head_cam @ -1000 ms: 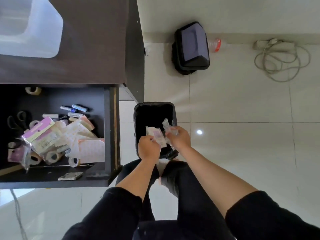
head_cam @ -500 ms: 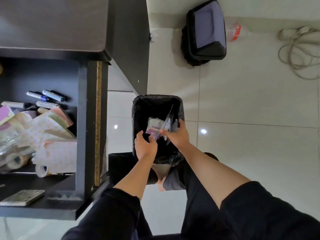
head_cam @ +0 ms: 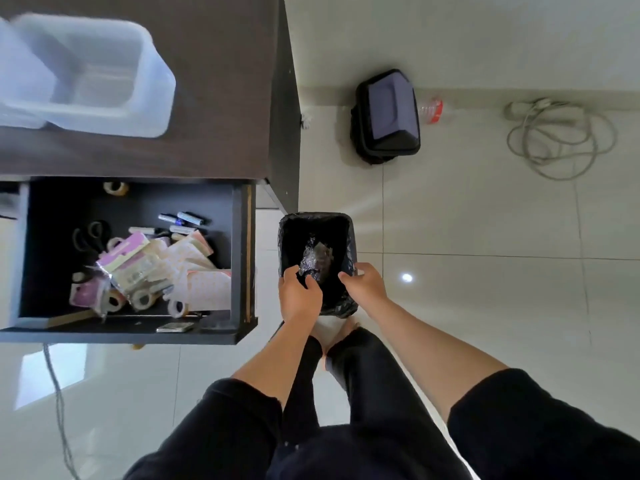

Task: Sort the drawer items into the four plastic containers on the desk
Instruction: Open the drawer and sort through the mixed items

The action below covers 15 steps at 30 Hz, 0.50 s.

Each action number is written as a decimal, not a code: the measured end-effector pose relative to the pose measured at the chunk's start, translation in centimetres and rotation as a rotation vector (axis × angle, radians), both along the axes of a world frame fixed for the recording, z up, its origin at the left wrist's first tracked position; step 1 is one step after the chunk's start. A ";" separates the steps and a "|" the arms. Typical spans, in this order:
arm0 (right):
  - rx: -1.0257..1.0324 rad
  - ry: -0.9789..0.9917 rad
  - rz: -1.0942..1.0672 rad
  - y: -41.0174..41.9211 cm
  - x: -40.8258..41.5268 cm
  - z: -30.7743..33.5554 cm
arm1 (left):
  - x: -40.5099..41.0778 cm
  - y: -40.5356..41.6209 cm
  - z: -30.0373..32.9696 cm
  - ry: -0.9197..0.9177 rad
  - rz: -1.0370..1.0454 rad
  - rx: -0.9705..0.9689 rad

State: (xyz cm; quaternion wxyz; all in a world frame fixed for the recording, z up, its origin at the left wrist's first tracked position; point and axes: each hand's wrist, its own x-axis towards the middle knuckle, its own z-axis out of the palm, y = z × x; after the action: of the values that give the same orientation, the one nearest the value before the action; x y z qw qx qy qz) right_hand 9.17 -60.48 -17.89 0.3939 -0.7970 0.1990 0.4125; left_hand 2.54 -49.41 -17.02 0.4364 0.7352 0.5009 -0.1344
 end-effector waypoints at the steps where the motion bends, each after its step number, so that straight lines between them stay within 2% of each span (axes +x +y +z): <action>1: 0.010 -0.012 0.010 -0.1 -0.2 1.5 | 0.0 0.0 1.6 -0.025 -0.011 0.008; 8: 0.076 -0.152 0.015 1.9 -0.6 8.9 | 1.1 1.2 10.7 -0.220 -0.145 0.120; 12: 0.133 -0.269 0.069 4.6 -0.4 11.6 | 1.1 4.3 13.9 -0.331 -0.203 0.236; 15: 0.173 -0.367 0.139 6.8 -0.9 13.0 | -0.2 7.7 15.2 -0.339 -0.192 0.315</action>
State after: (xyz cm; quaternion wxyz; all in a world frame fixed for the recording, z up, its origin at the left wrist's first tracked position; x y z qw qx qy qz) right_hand 8.22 -53.65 -4.93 0.4610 -0.8337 0.0326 0.3023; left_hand 2.35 -41.75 -1.85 0.3794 0.8504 0.3633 0.0300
